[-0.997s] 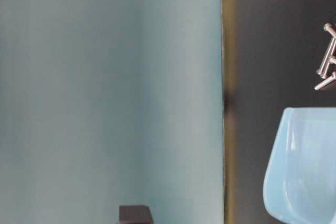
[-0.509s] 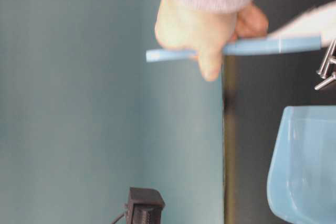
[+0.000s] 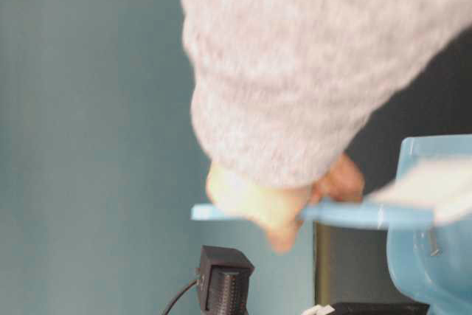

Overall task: Hold the dustpan with the left arm, while a human hand uses a hand brush to gather screws into the dustpan.
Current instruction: 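Hold the dustpan steady with the left gripper while screws are brushed in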

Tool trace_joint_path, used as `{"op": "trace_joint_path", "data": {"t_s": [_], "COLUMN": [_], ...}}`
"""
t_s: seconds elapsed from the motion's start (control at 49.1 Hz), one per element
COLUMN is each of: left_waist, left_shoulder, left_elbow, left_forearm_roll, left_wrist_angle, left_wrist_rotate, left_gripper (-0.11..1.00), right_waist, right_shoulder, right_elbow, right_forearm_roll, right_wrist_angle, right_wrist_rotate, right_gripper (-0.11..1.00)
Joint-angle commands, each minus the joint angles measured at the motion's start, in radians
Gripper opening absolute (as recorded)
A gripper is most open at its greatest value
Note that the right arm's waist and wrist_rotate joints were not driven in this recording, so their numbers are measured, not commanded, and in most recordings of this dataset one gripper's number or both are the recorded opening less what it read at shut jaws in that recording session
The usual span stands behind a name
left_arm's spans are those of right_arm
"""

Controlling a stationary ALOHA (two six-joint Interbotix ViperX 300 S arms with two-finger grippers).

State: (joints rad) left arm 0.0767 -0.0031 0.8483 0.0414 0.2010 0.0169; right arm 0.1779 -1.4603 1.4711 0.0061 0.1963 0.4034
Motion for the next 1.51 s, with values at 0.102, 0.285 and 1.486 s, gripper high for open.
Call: {"op": "trace_joint_path", "data": {"t_s": [0.102, 0.285, 1.486], "left_waist": [0.003, 0.011, 0.005], "left_shoulder": [0.005, -0.003, -0.183], "left_elbow": [0.011, 0.067, 0.273], "left_forearm_roll": [0.003, 0.003, 0.003], "left_wrist_angle": [-0.109, -0.249, -0.776], "left_wrist_rotate": [-0.002, -0.002, -0.048], "left_gripper": [0.31, 0.31, 0.31], "right_waist": [0.0, 0.0, 0.0], "right_shoulder": [0.003, 0.003, -0.002], "right_elbow": [-0.005, -0.005, -0.005], "right_forearm_roll": [0.002, 0.002, 0.002], "right_wrist_angle": [-0.005, -0.005, -0.003], "right_wrist_rotate": [0.002, 0.002, 0.0], "right_gripper": [0.0, 0.0, 0.0]}}
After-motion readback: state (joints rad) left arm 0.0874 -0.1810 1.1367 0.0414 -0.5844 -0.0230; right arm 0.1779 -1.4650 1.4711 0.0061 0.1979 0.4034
